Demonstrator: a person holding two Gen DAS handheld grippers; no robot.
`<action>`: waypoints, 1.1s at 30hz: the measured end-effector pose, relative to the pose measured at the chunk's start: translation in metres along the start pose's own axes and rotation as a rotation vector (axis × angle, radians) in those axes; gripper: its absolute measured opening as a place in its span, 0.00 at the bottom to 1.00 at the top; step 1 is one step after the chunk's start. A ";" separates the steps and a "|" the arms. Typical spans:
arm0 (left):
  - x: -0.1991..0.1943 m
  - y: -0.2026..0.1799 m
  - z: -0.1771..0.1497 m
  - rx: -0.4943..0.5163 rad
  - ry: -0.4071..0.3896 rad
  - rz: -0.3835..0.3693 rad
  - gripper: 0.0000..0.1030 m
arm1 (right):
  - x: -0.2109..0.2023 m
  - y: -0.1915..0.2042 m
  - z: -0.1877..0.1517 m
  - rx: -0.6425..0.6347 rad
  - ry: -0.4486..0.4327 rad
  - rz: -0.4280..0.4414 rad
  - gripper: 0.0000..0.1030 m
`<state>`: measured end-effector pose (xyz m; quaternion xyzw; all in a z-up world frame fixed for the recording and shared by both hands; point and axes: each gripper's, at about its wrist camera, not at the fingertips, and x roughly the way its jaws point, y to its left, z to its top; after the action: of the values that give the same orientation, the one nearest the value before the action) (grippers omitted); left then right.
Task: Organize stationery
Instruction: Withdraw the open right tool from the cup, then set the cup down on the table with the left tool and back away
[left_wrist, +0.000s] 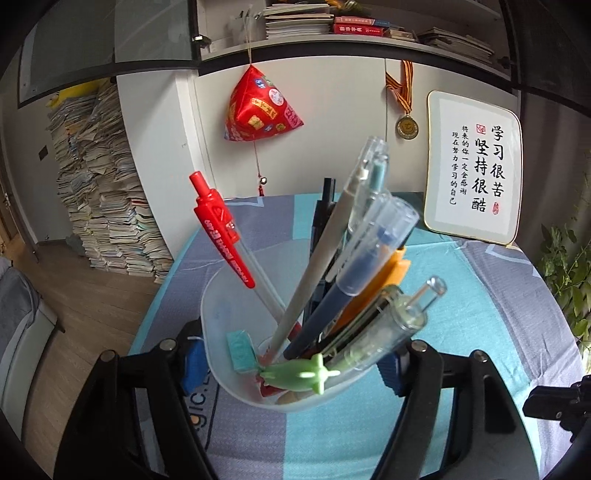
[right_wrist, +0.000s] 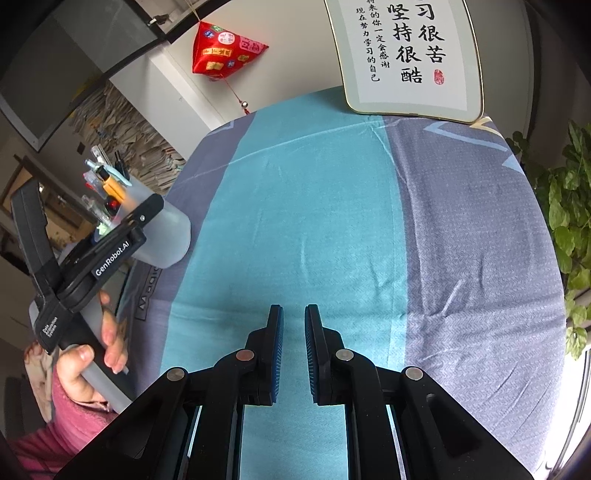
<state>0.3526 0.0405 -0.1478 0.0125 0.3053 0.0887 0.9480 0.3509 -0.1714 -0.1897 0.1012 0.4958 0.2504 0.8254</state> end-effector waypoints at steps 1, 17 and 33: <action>0.004 -0.005 0.004 0.006 0.006 -0.009 0.70 | -0.001 -0.001 0.000 0.001 -0.004 -0.004 0.12; 0.048 -0.083 0.015 0.058 0.105 -0.138 0.70 | -0.006 -0.029 0.010 0.001 -0.098 -0.198 0.12; 0.042 -0.087 0.013 0.121 0.091 -0.137 0.75 | -0.011 -0.013 0.019 0.000 -0.190 -0.306 0.12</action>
<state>0.4079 -0.0372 -0.1682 0.0450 0.3531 0.0056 0.9345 0.3675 -0.1870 -0.1769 0.0477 0.4250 0.1111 0.8971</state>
